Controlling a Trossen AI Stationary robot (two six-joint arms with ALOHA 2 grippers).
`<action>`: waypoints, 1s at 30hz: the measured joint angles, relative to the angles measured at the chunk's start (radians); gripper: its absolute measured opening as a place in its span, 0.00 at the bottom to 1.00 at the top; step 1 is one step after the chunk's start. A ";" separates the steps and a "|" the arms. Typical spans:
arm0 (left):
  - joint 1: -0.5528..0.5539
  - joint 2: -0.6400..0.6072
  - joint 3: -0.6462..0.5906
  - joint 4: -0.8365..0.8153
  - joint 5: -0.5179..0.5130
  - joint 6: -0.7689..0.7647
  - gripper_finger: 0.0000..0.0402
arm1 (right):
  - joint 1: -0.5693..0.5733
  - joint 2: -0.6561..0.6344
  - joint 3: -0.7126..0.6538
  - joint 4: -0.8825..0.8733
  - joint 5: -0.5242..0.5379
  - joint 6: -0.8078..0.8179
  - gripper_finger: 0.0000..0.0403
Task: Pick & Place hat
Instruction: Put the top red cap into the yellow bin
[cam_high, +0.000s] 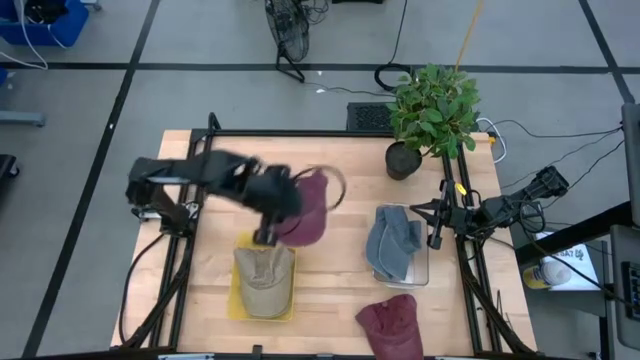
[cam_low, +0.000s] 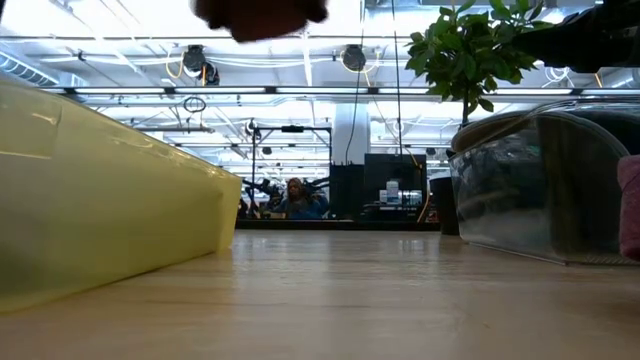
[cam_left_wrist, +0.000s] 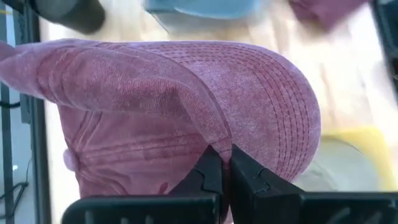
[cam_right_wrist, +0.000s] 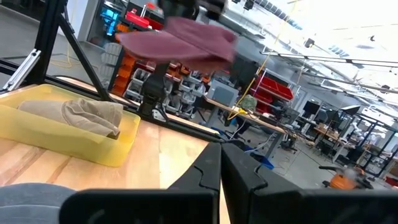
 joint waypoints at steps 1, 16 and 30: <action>-0.039 -0.006 0.000 -0.025 -0.020 -0.039 0.01 | 0.000 0.000 0.000 0.000 0.000 0.001 0.00; -0.506 0.096 -0.110 -0.135 -0.169 -0.494 0.01 | 0.000 0.000 0.000 0.000 0.000 0.027 0.00; -0.581 0.086 -0.415 0.071 -0.096 -0.657 0.01 | 0.000 0.000 0.000 0.005 0.000 0.027 0.00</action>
